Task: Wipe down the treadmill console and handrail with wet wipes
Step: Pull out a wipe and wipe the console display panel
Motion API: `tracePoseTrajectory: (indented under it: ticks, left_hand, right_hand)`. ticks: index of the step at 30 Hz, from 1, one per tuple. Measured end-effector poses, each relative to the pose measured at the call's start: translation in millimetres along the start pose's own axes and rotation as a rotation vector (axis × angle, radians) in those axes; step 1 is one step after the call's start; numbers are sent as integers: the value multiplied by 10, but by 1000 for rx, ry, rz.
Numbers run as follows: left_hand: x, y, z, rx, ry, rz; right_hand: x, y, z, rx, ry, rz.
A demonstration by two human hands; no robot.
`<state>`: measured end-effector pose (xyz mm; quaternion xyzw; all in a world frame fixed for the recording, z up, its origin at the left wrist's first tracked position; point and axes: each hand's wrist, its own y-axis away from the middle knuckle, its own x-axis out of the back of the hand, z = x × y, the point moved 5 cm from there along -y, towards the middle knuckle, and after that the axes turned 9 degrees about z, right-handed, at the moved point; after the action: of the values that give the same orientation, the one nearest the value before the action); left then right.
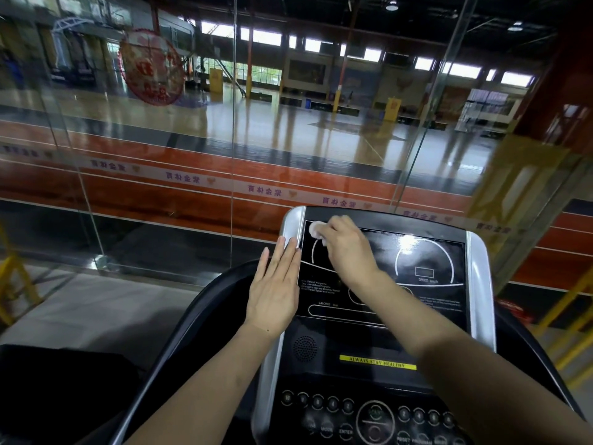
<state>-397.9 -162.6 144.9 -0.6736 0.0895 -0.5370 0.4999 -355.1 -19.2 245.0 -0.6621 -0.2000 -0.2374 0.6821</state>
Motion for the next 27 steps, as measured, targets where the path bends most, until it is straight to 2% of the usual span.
tracePoseTrajectory:
  ticks: [5, 12, 17, 19, 24, 27]
  left_hand:
    - [-26, -1, 11, 6, 11, 12]
    - [-41, -21, 78, -117, -56, -11]
    - [-83, -17, 75, -98, 7, 0]
    - [-99, -15, 71, -84, 16, 7]
    - [-89, -18, 68, -76, 10, -6]
    - [-78, -21, 78, -78, 6, -5]
  right_hand:
    - [101, 761, -223, 167, -109, -90]
    - [53, 121, 215, 2, -11, 51]
    - [247, 884, -103, 150, -117, 23]
    - [269, 873, -87, 180, -124, -14]
    - [90, 161, 396, -27, 19, 0]
    - [130, 389, 325, -45, 10, 29]
